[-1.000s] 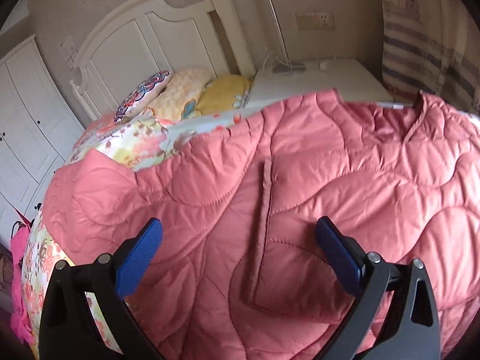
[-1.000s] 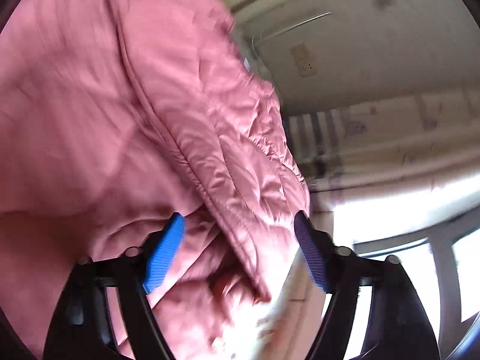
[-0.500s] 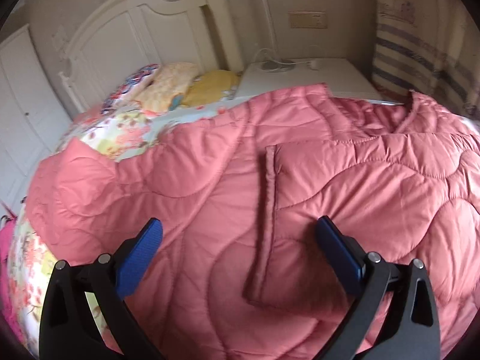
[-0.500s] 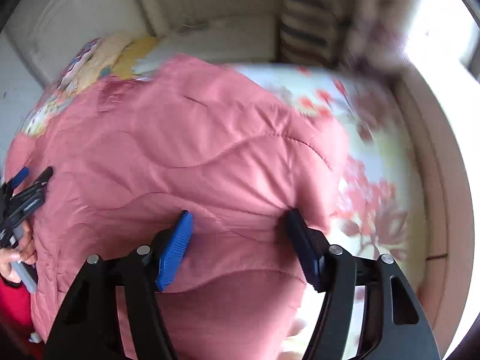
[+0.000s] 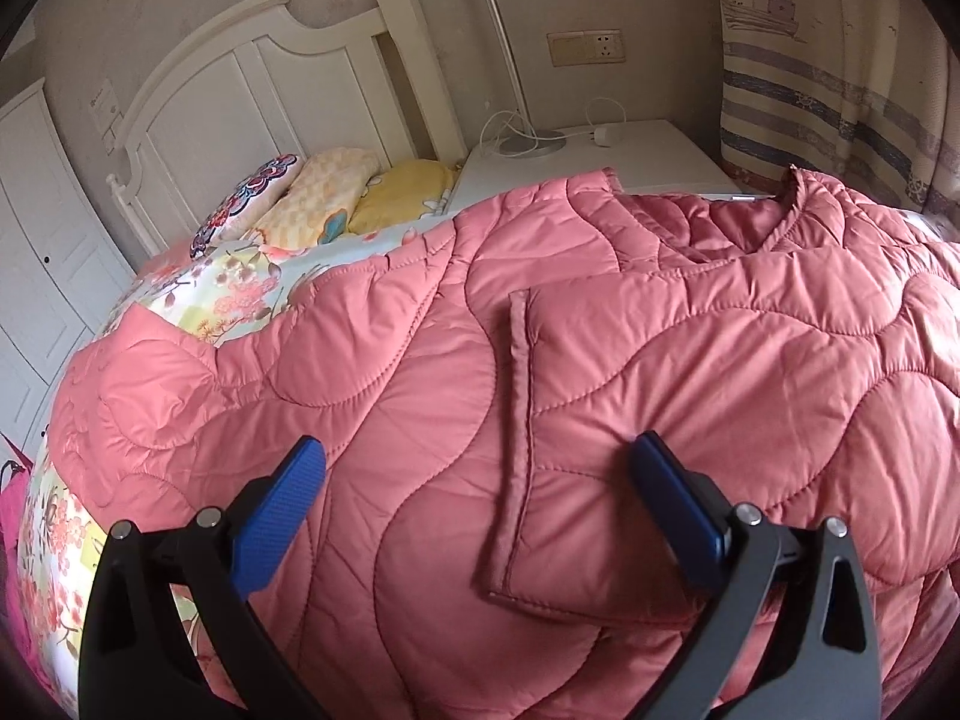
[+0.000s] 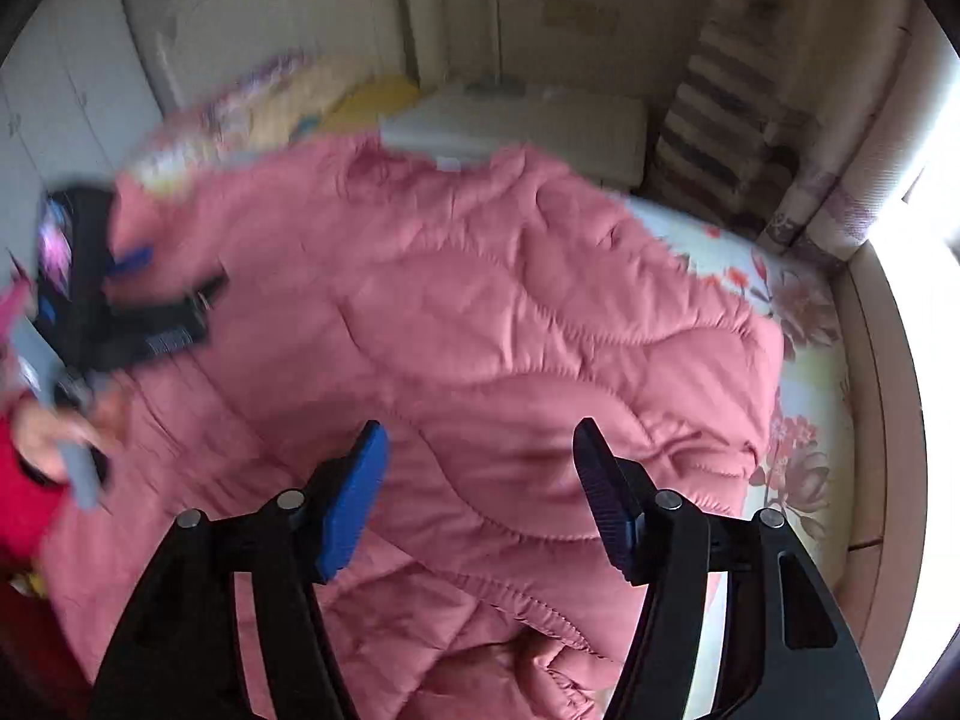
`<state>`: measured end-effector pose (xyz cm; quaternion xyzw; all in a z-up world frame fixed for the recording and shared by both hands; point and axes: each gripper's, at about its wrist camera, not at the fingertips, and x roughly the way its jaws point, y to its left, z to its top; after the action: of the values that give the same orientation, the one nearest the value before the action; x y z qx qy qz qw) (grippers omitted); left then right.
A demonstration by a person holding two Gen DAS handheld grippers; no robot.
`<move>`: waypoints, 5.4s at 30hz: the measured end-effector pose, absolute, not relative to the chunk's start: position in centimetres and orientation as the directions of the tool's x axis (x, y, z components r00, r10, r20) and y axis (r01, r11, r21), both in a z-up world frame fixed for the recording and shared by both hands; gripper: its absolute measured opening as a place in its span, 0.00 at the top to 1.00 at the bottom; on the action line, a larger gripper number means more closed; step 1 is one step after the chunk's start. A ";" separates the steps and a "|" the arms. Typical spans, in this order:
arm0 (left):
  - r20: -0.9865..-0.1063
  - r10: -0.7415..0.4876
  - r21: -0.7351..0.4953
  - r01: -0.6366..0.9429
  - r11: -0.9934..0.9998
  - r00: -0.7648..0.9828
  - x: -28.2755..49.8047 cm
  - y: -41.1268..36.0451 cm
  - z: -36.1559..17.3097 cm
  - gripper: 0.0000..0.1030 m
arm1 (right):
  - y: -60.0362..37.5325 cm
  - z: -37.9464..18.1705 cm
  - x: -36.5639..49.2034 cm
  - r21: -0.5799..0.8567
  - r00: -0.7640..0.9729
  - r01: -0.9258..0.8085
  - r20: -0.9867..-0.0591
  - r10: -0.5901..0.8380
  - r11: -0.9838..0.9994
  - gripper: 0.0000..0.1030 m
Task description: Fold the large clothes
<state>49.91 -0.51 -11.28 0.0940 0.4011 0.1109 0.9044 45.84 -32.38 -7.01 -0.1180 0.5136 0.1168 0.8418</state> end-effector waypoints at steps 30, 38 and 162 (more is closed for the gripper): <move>-0.739 0.150 -0.069 -0.295 0.953 0.657 42.0 18.1 -5.7 0.02 | -30.2 -4.8 47.4 -0.285 0.621 -0.150 -0.773 -0.134 0.947 0.14; -0.770 0.170 -0.180 -0.465 0.867 0.615 39.1 27.8 -6.9 0.02 | -12.1 0.5 44.4 -0.277 0.674 -0.548 -0.705 0.220 0.789 0.15; -0.756 0.142 0.329 0.184 0.926 0.639 49.4 6.1 -11.2 0.55 | -26.2 -5.8 48.7 -0.064 0.523 -0.264 -0.848 0.086 0.962 0.05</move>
<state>49.38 6.12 -11.17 0.1916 0.4248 -0.0118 0.8847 48.65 -26.15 -5.81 -0.0927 0.4780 0.1008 0.8676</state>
